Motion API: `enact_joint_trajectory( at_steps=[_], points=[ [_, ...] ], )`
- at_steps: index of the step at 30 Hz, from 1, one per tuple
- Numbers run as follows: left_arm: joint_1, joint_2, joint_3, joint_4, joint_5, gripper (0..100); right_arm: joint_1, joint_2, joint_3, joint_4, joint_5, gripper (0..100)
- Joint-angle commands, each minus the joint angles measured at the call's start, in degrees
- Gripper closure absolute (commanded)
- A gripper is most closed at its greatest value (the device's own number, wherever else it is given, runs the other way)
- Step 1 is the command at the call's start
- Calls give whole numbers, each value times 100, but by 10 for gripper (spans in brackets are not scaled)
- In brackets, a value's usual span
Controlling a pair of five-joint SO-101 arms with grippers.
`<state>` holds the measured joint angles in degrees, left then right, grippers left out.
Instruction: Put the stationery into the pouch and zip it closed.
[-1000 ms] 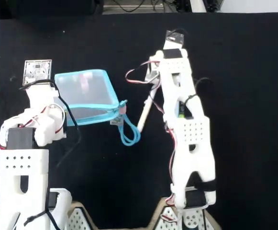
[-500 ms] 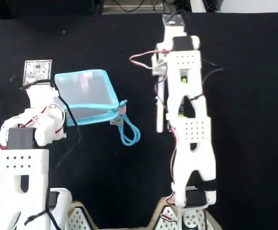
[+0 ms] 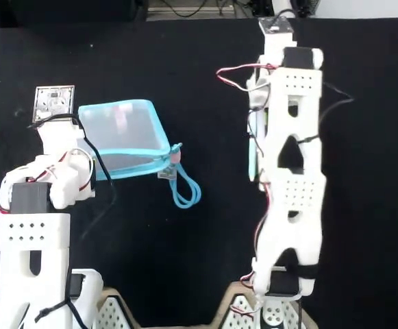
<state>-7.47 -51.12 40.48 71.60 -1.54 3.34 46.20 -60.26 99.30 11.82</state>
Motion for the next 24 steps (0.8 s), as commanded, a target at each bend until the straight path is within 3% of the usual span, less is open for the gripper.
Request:
enact_joint_trajectory(
  at_steps=[1, 9, 22, 24],
  points=[
    [-22, -62, -75, -62, 9, 970, 88, -1481, 1015, 185, 624, 988],
    [-22, -62, -75, -62, 9, 970, 738, -2343, 2097, 149, 1635, 988],
    [-22, -62, -75, -62, 18, 970, 1908, -1121, 3222, -343, 2084, 988],
    [-22, -62, -75, -62, 18, 970, 2145, -1174, 3451, -536, 2444, 988]
  ],
)
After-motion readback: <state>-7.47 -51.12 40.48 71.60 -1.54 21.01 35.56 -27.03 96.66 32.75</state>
